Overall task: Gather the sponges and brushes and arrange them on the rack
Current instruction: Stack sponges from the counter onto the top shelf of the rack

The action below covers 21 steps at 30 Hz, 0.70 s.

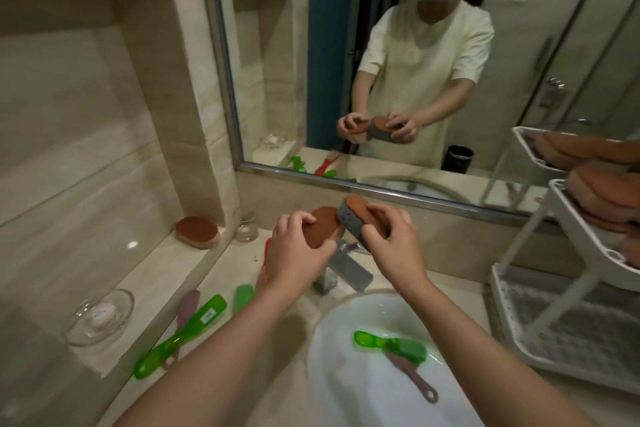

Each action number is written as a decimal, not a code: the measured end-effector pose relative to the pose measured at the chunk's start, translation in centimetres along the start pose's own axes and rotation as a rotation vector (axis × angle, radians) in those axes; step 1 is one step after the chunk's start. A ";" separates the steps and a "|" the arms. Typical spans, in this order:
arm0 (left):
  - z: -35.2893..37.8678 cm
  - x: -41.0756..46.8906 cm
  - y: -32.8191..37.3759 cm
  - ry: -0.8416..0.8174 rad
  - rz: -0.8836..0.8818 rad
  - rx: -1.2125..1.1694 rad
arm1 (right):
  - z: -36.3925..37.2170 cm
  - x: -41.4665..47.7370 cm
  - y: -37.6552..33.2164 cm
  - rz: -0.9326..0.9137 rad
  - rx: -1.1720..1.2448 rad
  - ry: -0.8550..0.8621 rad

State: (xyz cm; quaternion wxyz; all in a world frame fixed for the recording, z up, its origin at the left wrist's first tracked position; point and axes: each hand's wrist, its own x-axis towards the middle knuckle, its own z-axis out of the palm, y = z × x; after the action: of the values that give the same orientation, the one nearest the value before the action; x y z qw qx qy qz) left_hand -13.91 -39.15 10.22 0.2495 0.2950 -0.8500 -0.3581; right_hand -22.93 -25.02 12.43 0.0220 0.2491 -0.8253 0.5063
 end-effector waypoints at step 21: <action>12.1 -7.4 23.9 -0.096 0.354 -0.241 | -28.9 -3.0 3.5 0.015 -0.099 0.357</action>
State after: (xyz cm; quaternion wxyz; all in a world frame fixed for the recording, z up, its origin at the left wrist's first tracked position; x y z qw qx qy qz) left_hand -24.15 -14.90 19.20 0.3013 0.0918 -0.8506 -0.4211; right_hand -28.05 1.88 22.71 0.1763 0.1476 -0.8341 0.5014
